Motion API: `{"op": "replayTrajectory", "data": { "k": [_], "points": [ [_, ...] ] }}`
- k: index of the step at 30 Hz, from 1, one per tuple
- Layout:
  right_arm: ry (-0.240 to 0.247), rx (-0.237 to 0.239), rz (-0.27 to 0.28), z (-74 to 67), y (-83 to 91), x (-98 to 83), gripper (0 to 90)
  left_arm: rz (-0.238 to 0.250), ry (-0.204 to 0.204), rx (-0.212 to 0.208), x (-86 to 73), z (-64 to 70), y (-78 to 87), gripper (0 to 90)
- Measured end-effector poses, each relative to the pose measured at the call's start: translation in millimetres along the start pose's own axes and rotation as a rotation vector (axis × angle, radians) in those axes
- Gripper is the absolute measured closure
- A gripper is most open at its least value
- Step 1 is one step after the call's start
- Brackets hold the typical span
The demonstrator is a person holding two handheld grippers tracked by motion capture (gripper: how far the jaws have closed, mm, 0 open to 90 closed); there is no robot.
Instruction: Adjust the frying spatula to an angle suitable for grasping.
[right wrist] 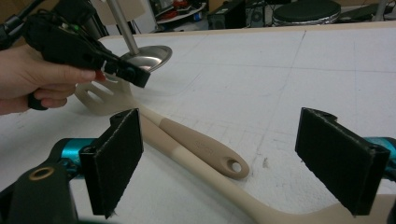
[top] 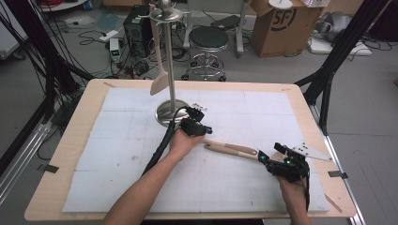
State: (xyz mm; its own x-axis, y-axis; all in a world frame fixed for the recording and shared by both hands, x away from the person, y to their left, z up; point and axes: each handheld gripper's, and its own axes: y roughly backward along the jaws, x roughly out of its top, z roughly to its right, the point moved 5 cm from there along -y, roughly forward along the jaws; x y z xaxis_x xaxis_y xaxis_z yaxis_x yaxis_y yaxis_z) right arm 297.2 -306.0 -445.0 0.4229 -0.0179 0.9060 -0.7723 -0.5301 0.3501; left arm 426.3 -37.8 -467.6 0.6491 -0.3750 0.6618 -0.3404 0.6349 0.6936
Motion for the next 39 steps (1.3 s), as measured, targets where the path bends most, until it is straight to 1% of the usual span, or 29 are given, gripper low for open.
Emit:
{"op": "replayTrajectory", "data": {
  "k": [3,5,6,8,10,12,15,17,18,20,22,23,24,25,27,31,33,35,37,39],
  "points": [
    [-0.001,0.0,0.0,0.2,0.2,-0.1,14.2,-0.058,-0.037,0.024,-7.0,2.6,-5.3,89.8],
    [-0.001,0.0,0.0,0.2,0.6,-0.1,14.2,-0.077,-0.048,0.035,-9.6,5.3,-7.4,89.8],
    [-0.008,0.002,-0.004,-0.6,0.9,-0.4,14.2,-0.074,-0.049,0.043,-9.6,6.0,-7.4,89.8],
    [-0.004,0.001,-0.003,-0.5,1.0,-0.3,14.2,-0.075,-0.053,0.05,-9.5,6.8,-7.4,89.8],
    [-0.002,0.001,-0.002,-0.7,1.1,-0.3,14.2,-0.079,-0.065,0.06,-9.7,7.4,-7.4,89.8],
    [-0.002,0.002,-0.002,-0.9,1.3,-0.4,14.2,-0.079,-0.077,0.073,-10.0,7.8,-7.4,89.8],
    [0.0,0.0,0.0,-0.5,2.5,-0.6,14.2,-0.076,-0.111,0.103,-11.3,8.8,-6.0,89.8],
    [-0.003,-0.002,0.003,0.0,4.1,-0.8,14.2,-0.075,-0.124,0.116,-13.1,7.3,-3.5,89.8],
    [-0.007,-0.002,0.003,0.2,5.1,-1.0,14.2,-0.075,-0.125,0.119,-14.0,5.9,-2.0,89.8],
    [-0.011,-0.005,0.006,1.5,7.0,-1.3,14.2,-0.076,-0.113,0.122,-16.2,2.5,1.0,89.7],
    [-0.011,-0.008,0.008,2.4,8.3,-1.5,14.2,-0.089,-0.116,0.143,-18.8,-1.5,3.8,89.8],
    [-0.011,-0.009,0.008,2.6,8.9,-1.6,14.2,-0.097,-0.106,0.156,-21.0,-4.2,4.7,89.8],
    [-0.008,-0.009,0.01,2.9,9.5,-1.7,14.2,-0.104,-0.108,0.161,-24.1,-6.6,5.1,89.8],
    [-0.007,-0.01,0.01,2.8,9.8,-1.9,14.2,-0.093,-0.101,0.153,-26.5,-8.5,6.3,89.8],
    [-0.013,-0.012,0.006,2.3,10.4,-2.3,14.2,-0.088,-0.08,0.143,-29.6,-10.1,9.7,89.7],
    [-0.007,-0.012,0.001,1.4,8.7,-2.8,14.2,-0.088,-0.083,0.145,-29.8,-8.9,12.6,89.8],
    [-0.004,-0.011,-0.002,0.0,7.8,-2.8,14.2,-0.094,-0.098,0.15,-30.7,-7.7,12.6,89.8],
    [0.0,-0.01,-0.005,-0.9,6.8,-2.9,14.2,-0.096,-0.096,0.146,-30.9,-6.4,12.8,89.7],
    [0.005,-0.011,-0.006,-0.9,5.8,-3.2,14.2,-0.097,-0.106,0.145,-30.1,-5.2,13.4,89.7],
    [-0.002,-0.01,-0.008,-1.7,5.4,-3.3,14.2,-0.092,-0.115,0.142,-28.5,-3.3,14.9,89.7]
  ]
}}
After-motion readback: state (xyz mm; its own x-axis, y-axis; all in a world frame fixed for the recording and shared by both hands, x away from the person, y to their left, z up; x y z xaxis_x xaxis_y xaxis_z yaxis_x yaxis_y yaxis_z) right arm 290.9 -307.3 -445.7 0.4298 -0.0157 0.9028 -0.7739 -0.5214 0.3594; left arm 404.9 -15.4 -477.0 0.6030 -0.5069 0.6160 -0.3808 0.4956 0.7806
